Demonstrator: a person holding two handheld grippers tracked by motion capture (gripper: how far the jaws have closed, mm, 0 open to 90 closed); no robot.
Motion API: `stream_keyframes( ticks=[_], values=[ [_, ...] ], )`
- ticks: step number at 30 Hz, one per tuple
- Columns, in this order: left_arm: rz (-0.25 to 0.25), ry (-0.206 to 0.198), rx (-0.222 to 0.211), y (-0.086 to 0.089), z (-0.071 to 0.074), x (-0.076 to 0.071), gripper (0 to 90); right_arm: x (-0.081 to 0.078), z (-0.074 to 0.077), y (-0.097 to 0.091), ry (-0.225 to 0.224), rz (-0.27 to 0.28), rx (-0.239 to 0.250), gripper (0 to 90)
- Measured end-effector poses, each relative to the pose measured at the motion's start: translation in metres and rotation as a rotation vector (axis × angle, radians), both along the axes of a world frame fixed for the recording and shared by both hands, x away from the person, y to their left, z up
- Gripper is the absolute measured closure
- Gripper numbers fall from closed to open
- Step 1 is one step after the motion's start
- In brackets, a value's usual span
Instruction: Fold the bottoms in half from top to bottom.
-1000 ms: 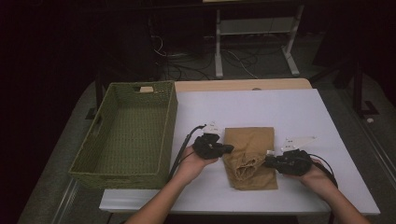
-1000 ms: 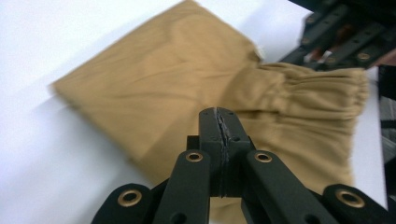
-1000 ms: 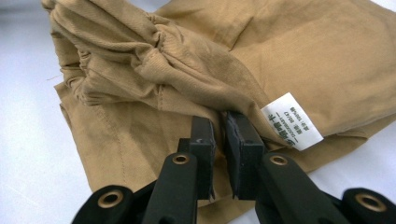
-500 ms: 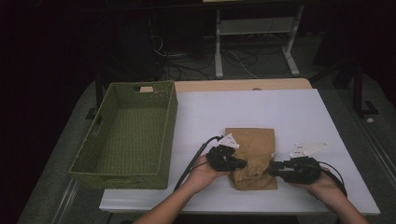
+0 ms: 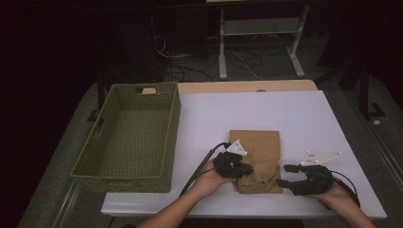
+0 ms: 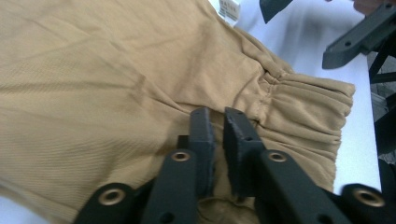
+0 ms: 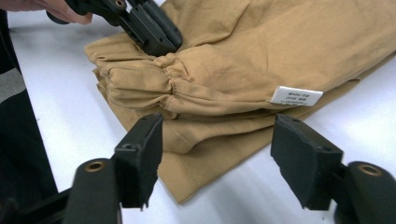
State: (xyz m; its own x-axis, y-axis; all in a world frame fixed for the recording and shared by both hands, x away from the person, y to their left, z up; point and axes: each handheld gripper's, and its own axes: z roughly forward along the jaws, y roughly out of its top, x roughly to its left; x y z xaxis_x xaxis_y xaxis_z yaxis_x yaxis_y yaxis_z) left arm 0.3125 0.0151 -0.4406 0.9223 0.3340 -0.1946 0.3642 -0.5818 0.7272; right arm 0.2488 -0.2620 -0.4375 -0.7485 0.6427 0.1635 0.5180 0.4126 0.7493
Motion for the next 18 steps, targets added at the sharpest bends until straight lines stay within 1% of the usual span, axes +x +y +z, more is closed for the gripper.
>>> stream_keyframes(
  ticks=[2, 6, 7, 9, 10, 12, 16, 18],
  values=[
    [0.006, 0.008, -0.01, 0.003, 0.001, 0.003, 74.9, 0.0, -0.001, 0.001, -0.001, 0.007, -0.004, 29.8],
    [0.003, -0.008, -0.019, 0.006, 0.006, 0.006, 63.0, 0.001, -0.002, 0.003, -0.014, 0.007, -0.021, 26.0],
    [0.007, -0.003, -0.025, 0.007, 0.007, 0.007, 59.9, 0.002, -0.002, 0.003, -0.013, 0.007, -0.021, 25.2],
    [0.011, 0.0, -0.022, 0.008, 0.01, 0.009, 53.0, 0.002, -0.002, 0.004, -0.015, 0.001, -0.021, 23.8],
    [0.015, -0.007, -0.019, 0.008, 0.011, 0.01, 50.0, 0.002, -0.003, 0.004, -0.016, 0.002, -0.02, 23.5],
    [0.017, -0.008, -0.021, 0.009, 0.013, 0.013, 43.4, 0.002, -0.003, 0.004, -0.02, 0.003, -0.023, 23.3],
    [0.03, -0.01, -0.034, 0.012, 0.015, 0.019, 36.0, 0.0, -0.003, 0.004, -0.045, -0.008, -0.037, 21.5],
    [0.041, -0.015, -0.027, 0.013, 0.016, 0.022, 31.2, 0.0, -0.003, 0.004, -0.05, -0.012, -0.036, 20.7]
  ],
)
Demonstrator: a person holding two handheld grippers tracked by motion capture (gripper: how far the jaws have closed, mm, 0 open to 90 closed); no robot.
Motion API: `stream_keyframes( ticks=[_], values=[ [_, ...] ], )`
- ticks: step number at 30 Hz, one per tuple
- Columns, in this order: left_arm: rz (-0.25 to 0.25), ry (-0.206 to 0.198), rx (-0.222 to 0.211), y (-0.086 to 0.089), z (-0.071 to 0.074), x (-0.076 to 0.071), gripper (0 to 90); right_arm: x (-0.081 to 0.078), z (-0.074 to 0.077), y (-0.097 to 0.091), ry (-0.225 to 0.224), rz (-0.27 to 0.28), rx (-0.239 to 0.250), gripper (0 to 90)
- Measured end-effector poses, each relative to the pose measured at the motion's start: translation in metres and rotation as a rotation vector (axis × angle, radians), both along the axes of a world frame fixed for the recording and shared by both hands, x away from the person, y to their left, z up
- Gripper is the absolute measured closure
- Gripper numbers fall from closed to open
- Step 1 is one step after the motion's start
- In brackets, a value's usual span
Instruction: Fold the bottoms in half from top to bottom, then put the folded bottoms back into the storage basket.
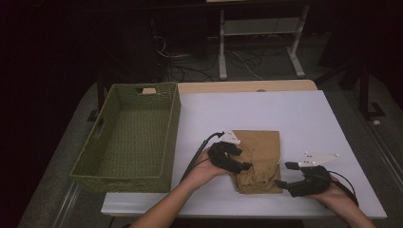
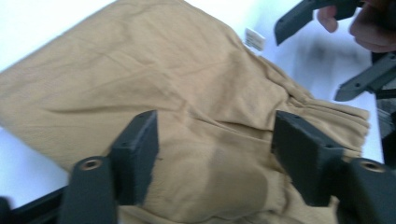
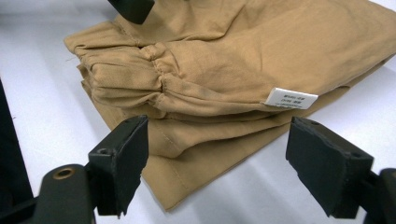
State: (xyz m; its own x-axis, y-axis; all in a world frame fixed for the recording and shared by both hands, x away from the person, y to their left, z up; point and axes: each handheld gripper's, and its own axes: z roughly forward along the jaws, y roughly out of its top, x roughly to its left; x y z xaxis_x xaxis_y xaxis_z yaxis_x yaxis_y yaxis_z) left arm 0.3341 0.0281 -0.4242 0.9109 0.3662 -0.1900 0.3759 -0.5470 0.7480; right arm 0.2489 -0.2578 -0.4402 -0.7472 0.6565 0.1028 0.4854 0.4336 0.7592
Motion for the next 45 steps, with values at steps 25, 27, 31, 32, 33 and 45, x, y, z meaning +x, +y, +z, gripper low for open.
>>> stream_keyframes(
  ticks=[25, 27, 31, 32, 33, 45],
  values=[
    [0.197, -0.066, 0.038, 0.008, 0.017, 0.049, 2.6, 0.002, -0.002, 0.001, 0.012, -0.001, 0.005, 18.5],
    [0.206, -0.06, 0.041, 0.008, 0.018, 0.054, 3.0, 0.002, -0.002, 0.001, 0.011, -0.003, 0.005, 18.5],
    [0.222, -0.066, 0.055, 0.007, 0.018, 0.065, 8.9, 0.002, -0.002, 0.001, 0.01, -0.001, 0.006, 18.5],
    [0.228, -0.065, 0.055, 0.007, 0.018, 0.067, 10.0, 0.002, -0.002, 0.001, 0.011, 0.0, 0.007, 18.5],
    [0.233, -0.065, 0.06, 0.007, 0.018, 0.07, 11.7, 0.002, -0.002, 0.001, 0.011, 0.002, 0.008, 18.5],
    [0.299, -0.053, 0.066, 0.011, 0.013, 0.096, 29.7, 0.004, -0.004, 0.002, 0.015, 0.01, -0.002, 18.8]
  ],
)
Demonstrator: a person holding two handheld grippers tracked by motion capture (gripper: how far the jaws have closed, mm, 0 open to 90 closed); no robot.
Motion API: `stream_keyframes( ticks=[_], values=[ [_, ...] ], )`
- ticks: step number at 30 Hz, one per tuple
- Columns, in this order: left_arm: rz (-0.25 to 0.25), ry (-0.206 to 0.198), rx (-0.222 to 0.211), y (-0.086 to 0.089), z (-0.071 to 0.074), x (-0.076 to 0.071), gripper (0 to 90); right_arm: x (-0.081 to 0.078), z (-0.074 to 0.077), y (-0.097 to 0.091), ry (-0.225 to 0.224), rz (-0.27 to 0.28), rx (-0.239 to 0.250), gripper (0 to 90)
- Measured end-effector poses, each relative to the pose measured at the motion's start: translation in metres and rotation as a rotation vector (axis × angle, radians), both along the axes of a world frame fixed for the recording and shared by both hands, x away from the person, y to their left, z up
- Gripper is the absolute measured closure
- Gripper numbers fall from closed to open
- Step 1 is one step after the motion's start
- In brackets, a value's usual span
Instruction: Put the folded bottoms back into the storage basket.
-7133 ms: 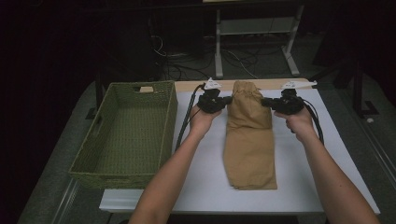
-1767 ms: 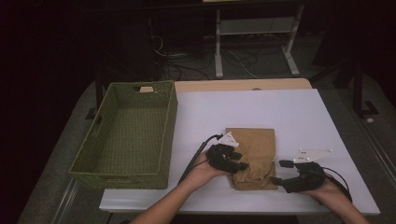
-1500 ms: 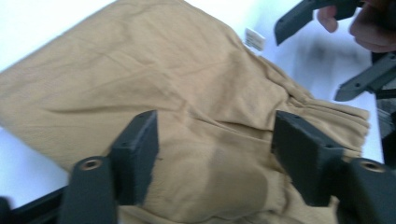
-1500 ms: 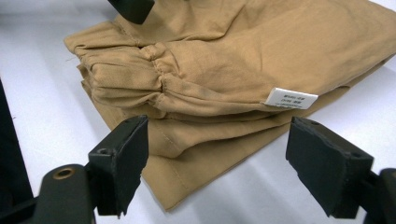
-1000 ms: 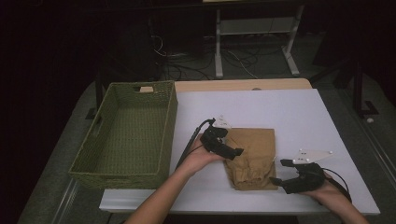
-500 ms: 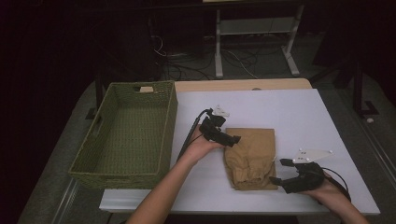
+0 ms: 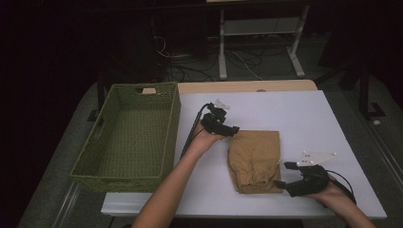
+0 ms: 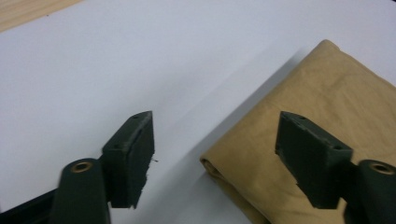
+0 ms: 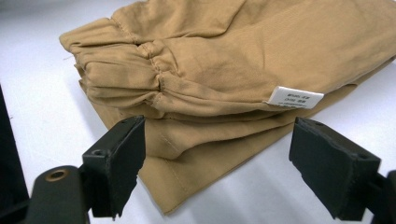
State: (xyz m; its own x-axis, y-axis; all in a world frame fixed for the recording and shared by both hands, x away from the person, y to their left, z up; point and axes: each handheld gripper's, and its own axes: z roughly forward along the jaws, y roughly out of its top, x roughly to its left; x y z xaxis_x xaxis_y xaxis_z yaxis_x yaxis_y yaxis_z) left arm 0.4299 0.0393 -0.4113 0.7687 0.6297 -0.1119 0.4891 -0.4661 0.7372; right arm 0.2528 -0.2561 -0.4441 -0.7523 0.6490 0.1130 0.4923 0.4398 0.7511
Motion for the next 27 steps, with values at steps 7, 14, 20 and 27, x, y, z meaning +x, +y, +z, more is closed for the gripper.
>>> stream_keyframes(
  ticks=[7, 14, 20, 27],
  values=[
    [-0.012, 0.031, 0.016, -0.002, -0.01, 0.007, 41.3, 0.0, -0.001, 0.0, 0.003, 0.003, -0.002, 18.8],
    [-0.014, 0.062, 0.035, -0.003, -0.02, 0.009, 47.4, -0.001, 0.0, -0.001, 0.001, 0.002, -0.003, 18.8],
    [-0.017, 0.077, 0.033, -0.003, -0.029, 0.007, 50.7, 0.0, -0.001, -0.001, 0.002, -0.001, -0.006, 18.9],
    [-0.044, 0.119, 0.023, -0.002, -0.036, 0.009, 51.2, -0.001, 0.0, -0.001, -0.002, 0.003, -0.01, 18.9]
  ],
)
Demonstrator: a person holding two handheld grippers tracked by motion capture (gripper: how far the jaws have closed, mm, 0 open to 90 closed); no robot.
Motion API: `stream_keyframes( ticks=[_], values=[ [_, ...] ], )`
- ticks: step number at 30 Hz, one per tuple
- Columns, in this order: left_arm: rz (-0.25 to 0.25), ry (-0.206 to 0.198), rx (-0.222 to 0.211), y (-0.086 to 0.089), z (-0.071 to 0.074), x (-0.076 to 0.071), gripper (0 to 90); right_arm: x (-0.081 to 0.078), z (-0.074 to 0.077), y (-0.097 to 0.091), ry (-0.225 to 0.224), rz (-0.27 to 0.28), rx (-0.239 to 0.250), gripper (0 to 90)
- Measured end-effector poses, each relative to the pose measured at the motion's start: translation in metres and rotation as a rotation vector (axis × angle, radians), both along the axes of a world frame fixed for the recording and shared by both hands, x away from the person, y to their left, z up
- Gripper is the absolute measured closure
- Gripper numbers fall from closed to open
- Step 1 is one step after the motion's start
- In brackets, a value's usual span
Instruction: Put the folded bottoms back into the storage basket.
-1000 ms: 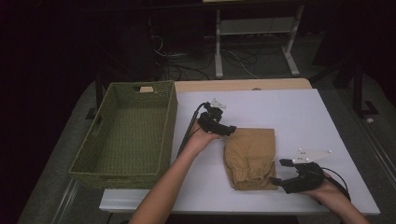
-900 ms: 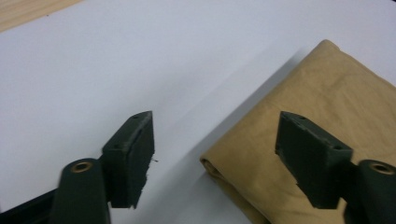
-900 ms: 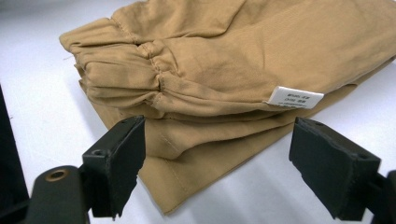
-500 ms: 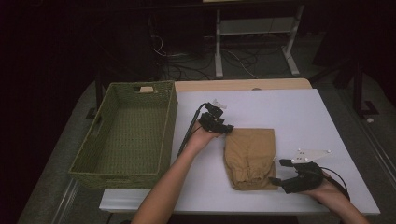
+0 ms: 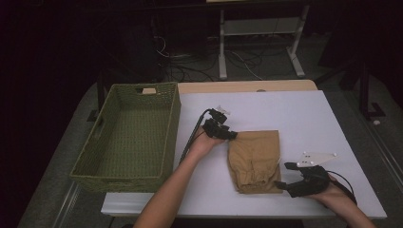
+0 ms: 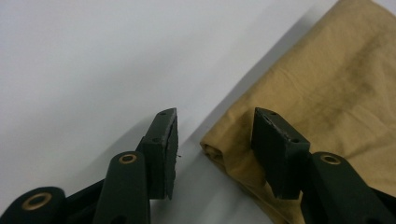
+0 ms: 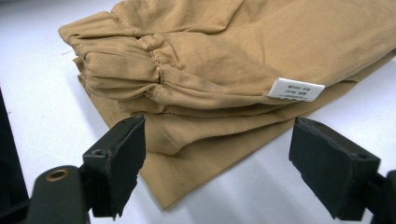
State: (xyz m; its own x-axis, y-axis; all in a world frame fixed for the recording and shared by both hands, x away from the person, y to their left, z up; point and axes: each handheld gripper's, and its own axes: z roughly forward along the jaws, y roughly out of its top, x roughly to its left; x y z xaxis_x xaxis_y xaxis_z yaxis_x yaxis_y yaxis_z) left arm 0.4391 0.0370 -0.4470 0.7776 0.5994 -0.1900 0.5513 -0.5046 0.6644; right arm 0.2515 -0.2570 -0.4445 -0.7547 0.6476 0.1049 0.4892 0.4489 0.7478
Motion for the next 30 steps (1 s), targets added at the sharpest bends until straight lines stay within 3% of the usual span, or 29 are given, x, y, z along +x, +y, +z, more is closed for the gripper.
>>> stream_keyframes(
  ticks=[7, 15, 18, 23, 30],
  values=[
    [-0.019, -0.009, -0.003, -0.001, -0.001, -0.003, 55.9, 0.0, 0.0, 0.0, 0.003, 0.001, 0.0, 18.9],
    [-0.039, 0.0, -0.013, -0.004, -0.002, -0.006, 67.9, 0.0, 0.0, 0.0, 0.005, -0.001, 0.003, 19.0],
    [-0.046, -0.013, 0.003, -0.006, 0.0, -0.008, 73.2, 0.001, 0.0, 0.0, 0.005, -0.001, 0.003, 19.0],
    [-0.011, -0.037, 0.048, -0.013, 0.003, -0.014, 82.1, 0.001, -0.001, 0.0, 0.004, 0.0, 0.001, 19.0],
    [0.012, -0.05, 0.051, -0.013, 0.007, -0.017, 83.9, 0.0, 0.0, 0.0, 0.012, -0.004, 0.003, 16.7]
  ],
)
